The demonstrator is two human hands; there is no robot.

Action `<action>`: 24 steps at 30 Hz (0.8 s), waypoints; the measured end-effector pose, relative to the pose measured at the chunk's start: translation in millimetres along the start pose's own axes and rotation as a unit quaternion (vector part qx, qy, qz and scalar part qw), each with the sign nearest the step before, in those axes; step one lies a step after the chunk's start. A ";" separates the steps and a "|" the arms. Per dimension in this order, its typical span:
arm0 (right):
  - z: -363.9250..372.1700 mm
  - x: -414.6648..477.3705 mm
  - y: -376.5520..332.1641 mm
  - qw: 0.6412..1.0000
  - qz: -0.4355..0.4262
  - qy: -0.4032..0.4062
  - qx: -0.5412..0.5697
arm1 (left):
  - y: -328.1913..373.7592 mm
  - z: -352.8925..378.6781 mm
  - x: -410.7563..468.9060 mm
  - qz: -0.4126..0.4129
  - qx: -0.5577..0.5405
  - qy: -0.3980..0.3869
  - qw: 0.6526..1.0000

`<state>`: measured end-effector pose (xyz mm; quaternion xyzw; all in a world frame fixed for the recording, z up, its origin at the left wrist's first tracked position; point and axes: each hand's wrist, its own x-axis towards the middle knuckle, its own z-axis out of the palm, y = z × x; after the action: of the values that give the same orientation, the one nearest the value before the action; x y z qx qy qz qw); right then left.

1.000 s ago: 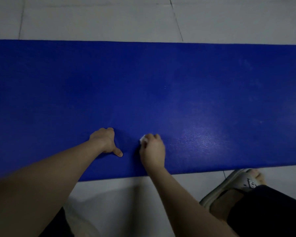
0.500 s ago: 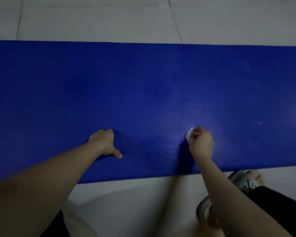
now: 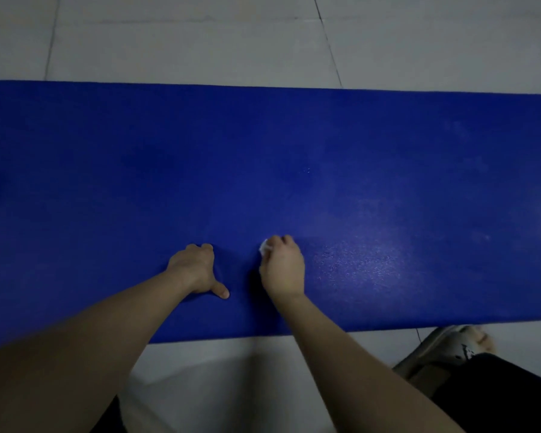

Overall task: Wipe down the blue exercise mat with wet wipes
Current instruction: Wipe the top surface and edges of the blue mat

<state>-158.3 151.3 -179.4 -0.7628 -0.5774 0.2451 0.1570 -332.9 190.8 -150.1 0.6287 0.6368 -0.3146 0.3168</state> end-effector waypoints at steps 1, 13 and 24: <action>4.4 -2.2 -4.8 1.000 -0.023 -0.009 -0.010 | 0.3 0.5 -0.3 0.000 0.001 0.004 1.000; -79.7 50.9 93.5 0.983 0.166 0.066 -0.029 | -0.7 -51.0 1.3 0.051 0.088 -0.005 0.995; -82.4 71.8 82.4 0.969 0.232 0.073 -0.038 | -27.0 -82.4 36.5 0.058 0.142 0.109 0.982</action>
<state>-30.9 200.3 -167.9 -0.8971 -0.3806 0.1961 0.1086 -360.9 278.2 -129.6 0.7335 0.5789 -0.3126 0.1705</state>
